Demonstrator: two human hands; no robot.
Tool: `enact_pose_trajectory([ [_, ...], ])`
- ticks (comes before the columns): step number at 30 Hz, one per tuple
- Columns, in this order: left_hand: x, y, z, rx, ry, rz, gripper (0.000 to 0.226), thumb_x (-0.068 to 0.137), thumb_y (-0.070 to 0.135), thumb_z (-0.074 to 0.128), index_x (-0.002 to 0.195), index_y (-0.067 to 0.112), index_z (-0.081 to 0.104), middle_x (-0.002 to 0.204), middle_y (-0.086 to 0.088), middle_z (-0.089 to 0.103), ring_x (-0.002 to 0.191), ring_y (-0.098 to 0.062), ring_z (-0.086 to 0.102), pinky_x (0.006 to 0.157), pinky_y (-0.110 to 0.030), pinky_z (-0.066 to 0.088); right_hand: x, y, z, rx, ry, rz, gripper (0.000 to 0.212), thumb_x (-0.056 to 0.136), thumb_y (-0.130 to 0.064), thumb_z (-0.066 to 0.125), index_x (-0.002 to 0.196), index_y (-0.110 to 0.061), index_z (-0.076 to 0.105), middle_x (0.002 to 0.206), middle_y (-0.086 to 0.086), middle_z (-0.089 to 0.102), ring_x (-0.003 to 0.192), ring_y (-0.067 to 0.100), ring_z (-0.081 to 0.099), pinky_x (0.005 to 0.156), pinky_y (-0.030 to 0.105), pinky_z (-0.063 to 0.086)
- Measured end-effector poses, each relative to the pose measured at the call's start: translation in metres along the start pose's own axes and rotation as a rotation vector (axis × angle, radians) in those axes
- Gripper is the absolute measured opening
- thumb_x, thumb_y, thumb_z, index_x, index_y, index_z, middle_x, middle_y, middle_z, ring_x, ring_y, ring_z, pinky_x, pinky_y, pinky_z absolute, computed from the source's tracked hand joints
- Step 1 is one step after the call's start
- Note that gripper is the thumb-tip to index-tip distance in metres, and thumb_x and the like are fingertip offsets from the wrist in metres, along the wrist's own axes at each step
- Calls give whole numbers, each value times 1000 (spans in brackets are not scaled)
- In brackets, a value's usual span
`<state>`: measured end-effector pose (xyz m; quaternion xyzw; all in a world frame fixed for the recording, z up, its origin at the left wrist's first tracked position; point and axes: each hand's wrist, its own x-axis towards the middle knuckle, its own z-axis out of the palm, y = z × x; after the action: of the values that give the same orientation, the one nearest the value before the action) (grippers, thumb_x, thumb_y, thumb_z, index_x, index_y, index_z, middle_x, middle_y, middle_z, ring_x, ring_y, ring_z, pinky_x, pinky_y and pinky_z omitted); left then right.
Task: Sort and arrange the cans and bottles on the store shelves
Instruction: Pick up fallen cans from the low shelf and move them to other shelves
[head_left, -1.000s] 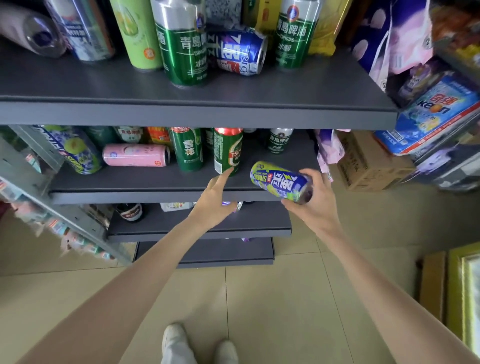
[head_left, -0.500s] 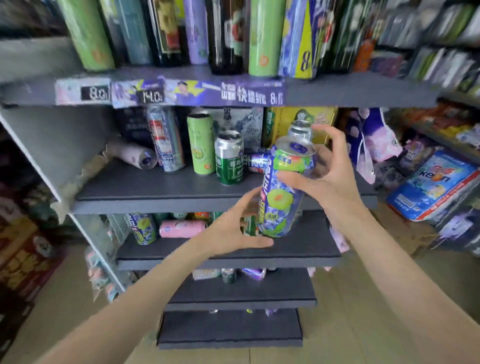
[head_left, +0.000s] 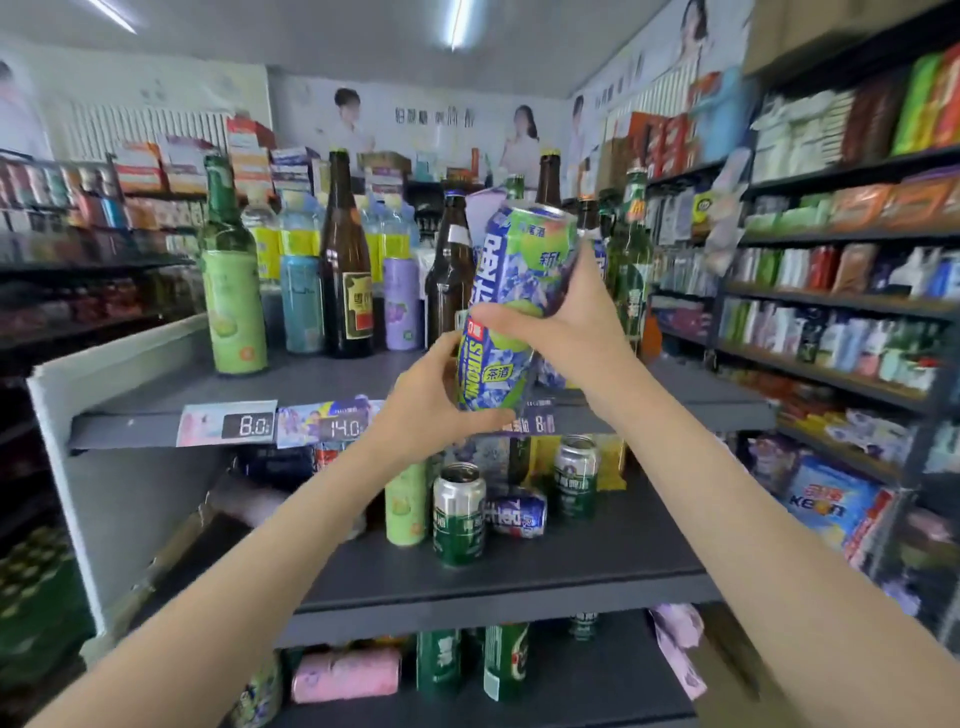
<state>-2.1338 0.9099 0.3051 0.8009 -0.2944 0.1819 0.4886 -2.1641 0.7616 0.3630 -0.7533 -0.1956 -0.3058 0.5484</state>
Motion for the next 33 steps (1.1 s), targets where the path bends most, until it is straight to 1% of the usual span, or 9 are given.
enact_pose_trajectory([
  [4, 36, -11, -29, 155, 106, -112, 61, 56, 35, 86, 106, 21, 54, 99, 5, 67, 93, -14, 63, 82, -28, 48, 46, -8, 29, -154, -110, 2, 77, 71, -34, 80, 130, -12, 35, 114, -6, 55, 105, 12, 54, 97, 29, 42],
  [7, 48, -30, -52, 246, 155, -220, 58, 60, 34, 85, 107, 16, 56, 101, 1, 67, 94, -17, 62, 85, -32, 48, 71, 2, 35, -216, -78, -10, 73, 82, -35, 69, 137, -10, 29, 129, 8, 50, 115, 23, 52, 100, 38, 41],
  [10, 53, -44, -74, 293, 211, -311, 52, 64, 30, 84, 102, 14, 53, 96, 0, 63, 88, -18, 58, 77, -27, 42, 88, 17, 38, -304, -60, -31, 70, 88, -26, 63, 143, -10, 23, 136, 12, 43, 121, 24, 47, 96, 29, 36],
  [14, 67, -58, -91, 285, 218, -406, 36, 67, 25, 82, 88, 14, 56, 89, -2, 63, 86, -22, 60, 75, -28, 43, 111, 33, 67, -389, -113, -22, 91, 85, -21, 68, 148, -8, 4, 149, 16, 21, 137, 28, 26, 107, 31, 24],
  [18, 81, -82, -86, 307, 201, -497, 47, 66, 29, 83, 101, 4, 65, 101, -11, 69, 95, -26, 63, 85, -34, 49, 136, 50, 99, -476, -76, 148, 105, 84, -18, 69, 146, -2, -15, 153, 27, -6, 142, 42, 3, 114, 42, 14],
  [22, 87, -92, -82, 372, 221, -541, 62, 66, 33, 83, 110, 0, 55, 109, -14, 64, 102, -28, 58, 84, -34, 47, 143, 69, 116, -566, 3, 211, 108, 80, -21, 73, 144, 6, -10, 150, 26, 13, 139, 40, 17, 112, 39, 20],
  [26, 87, -94, -80, 388, 257, -573, 73, 70, 31, 80, 119, -1, 38, 124, -17, 52, 115, -32, 50, 94, -39, 41, 137, 75, 116, -556, 63, 145, 105, 74, -23, 78, 145, 3, 4, 150, 19, 16, 139, 33, 20, 112, 36, 20],
  [29, 88, -97, -82, 405, 234, -574, 73, 72, 30, 79, 121, -1, 35, 127, -18, 50, 117, -33, 49, 95, -39, 40, 133, 74, 113, -483, 81, 153, 100, 74, -19, 79, 145, -4, 10, 149, 18, 15, 130, 34, 34, 98, 36, 38],
  [33, 87, -97, -82, 354, 218, -563, 72, 75, 29, 76, 124, -1, 33, 130, -17, 49, 119, -31, 48, 95, -37, 39, 130, 70, 117, -441, 61, 218, 100, 74, -19, 78, 146, -13, 9, 144, 24, 22, 118, 39, 47, 90, 40, 44],
])
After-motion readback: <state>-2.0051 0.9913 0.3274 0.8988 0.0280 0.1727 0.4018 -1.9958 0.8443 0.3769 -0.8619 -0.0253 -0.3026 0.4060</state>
